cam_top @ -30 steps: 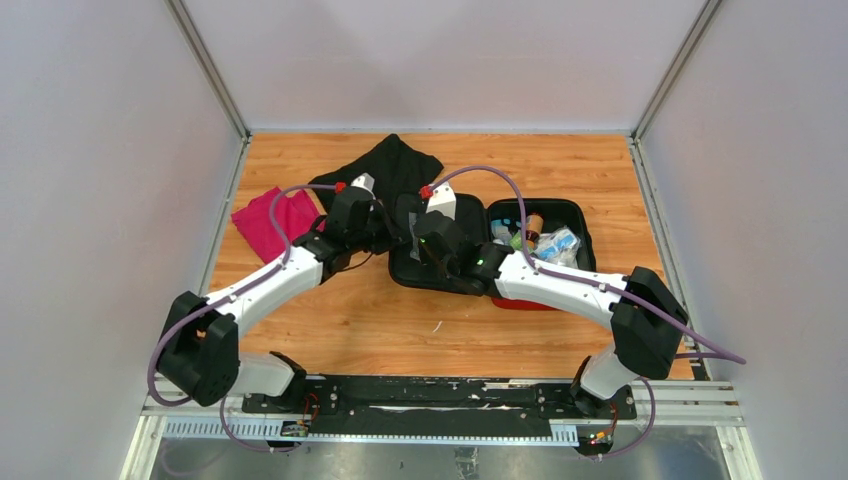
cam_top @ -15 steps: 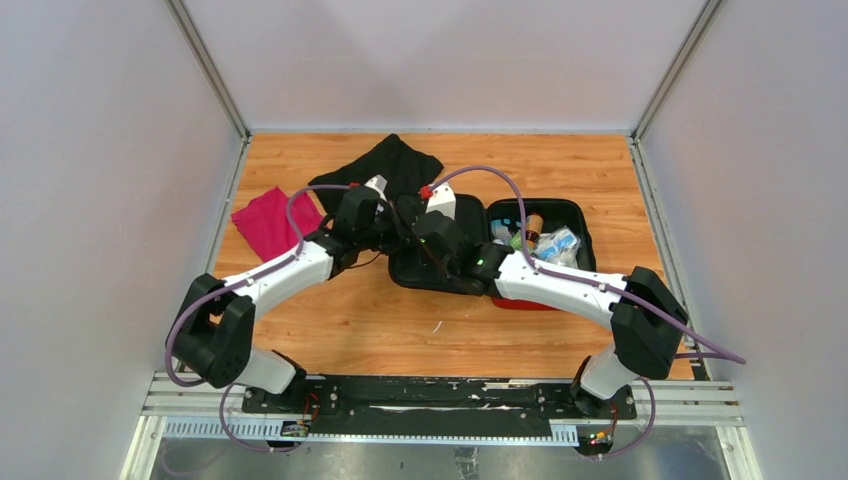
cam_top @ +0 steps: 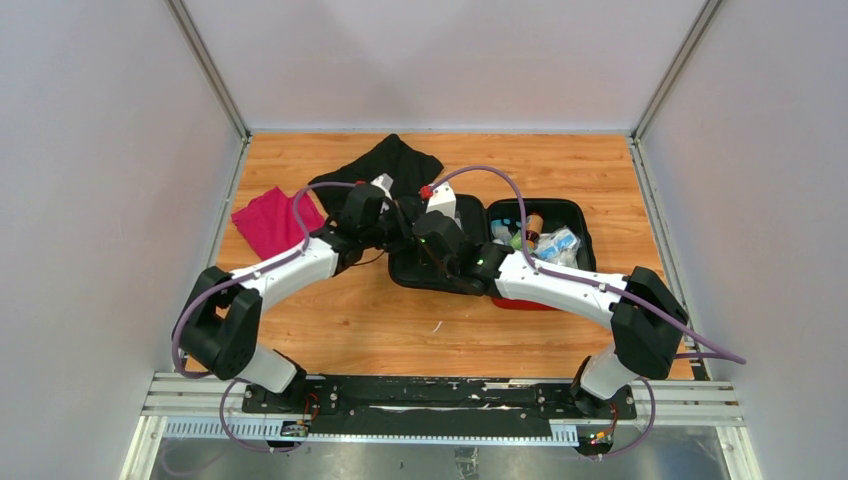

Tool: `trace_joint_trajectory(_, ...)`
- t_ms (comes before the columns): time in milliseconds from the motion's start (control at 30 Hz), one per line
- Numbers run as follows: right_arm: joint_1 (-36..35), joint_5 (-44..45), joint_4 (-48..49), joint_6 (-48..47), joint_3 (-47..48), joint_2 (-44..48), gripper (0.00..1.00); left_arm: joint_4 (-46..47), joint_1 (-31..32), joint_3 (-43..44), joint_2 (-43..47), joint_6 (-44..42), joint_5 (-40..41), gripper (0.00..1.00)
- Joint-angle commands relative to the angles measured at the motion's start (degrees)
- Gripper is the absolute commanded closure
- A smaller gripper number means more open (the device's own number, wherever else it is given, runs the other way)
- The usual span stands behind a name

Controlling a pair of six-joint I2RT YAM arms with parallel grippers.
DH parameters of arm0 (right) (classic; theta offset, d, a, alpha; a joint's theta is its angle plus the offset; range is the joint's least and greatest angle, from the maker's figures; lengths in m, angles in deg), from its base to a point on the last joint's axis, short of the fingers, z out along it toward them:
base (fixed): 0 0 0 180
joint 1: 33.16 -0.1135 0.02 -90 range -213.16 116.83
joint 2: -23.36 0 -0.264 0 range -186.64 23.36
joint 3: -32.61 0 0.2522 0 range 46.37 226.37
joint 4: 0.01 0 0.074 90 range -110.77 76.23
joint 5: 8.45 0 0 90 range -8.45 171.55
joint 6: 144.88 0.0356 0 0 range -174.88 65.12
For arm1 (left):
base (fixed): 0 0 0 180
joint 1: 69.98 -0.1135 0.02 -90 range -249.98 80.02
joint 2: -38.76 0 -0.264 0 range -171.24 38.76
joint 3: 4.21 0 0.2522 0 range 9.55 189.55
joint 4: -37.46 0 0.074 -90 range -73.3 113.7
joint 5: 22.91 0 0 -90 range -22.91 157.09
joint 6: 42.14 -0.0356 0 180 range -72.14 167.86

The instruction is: Organize the medicine kit

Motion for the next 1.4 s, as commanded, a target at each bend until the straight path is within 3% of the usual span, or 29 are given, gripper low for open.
trace_joint_trajectory(0, 0.17, 1.56, 0.84, 0.65, 0.07, 1.73, 1.00, -3.17, -0.43, 2.46, 5.27, -2.79, 2.75, 0.91)
trace_joint_trajectory(233, 0.19, 3.36, -0.50, 0.65, 0.94, 1.30, 1.00, -14.97, -1.38, 3.65, 17.26, -7.81, 14.30, 0.88)
trace_joint_trajectory(267, 0.24, 3.57, -0.54, 0.62, 0.96, 1.30, 1.00, -17.02, -1.48, 3.12, 19.04, -7.71, 18.90, 0.86)
trace_joint_trajectory(367, 0.25, 4.33, -0.74, 0.68, 1.14, 1.46, 1.00, -19.15, -2.32, -2.19, 24.87, -6.35, 26.01, 0.80)
trace_joint_trajectory(467, 0.25, 4.72, -1.36, 0.62, 1.52, 1.80, 1.00, -19.31, -3.90, -6.69, 27.28, -5.12, 27.17, 0.78)
trace_joint_trajectory(667, 0.25, 6.60, -2.53, 0.69, 1.69, 3.22, 1.00, -13.07, -5.75, -14.59, 25.93, -3.59, 22.80, 0.72)
trace_joint_trajectory(767, 0.25, 7.63, -2.61, 0.69, 1.35, 4.38, 1.00, -6.03, -5.76, -16.19, 21.15, -4.42, 16.22, 0.66)
trace_joint_trajectory(967, 0.73, 8.27, -2.42, 1.73, -0.01, 6.22, 1.00, 5.21, -5.76, -11.44, 8.69, -7.19, -1.60, 0.62)
trace_joint_trajectory(1167, 1.49, 9.71, -3.17, 2.20, -1.37, 8.74, 1.00, 9.66, -5.05, -6.46, 5.27, -7.65, -7.73, 0.60)
trace_joint_trajectory(1367, 4.42, 5.80, -6.33, 2.48, -1.82, 12.89, 0.71, 9.65, -3.14, -2.96, 3.26, -7.78, -8.68, 0.59)
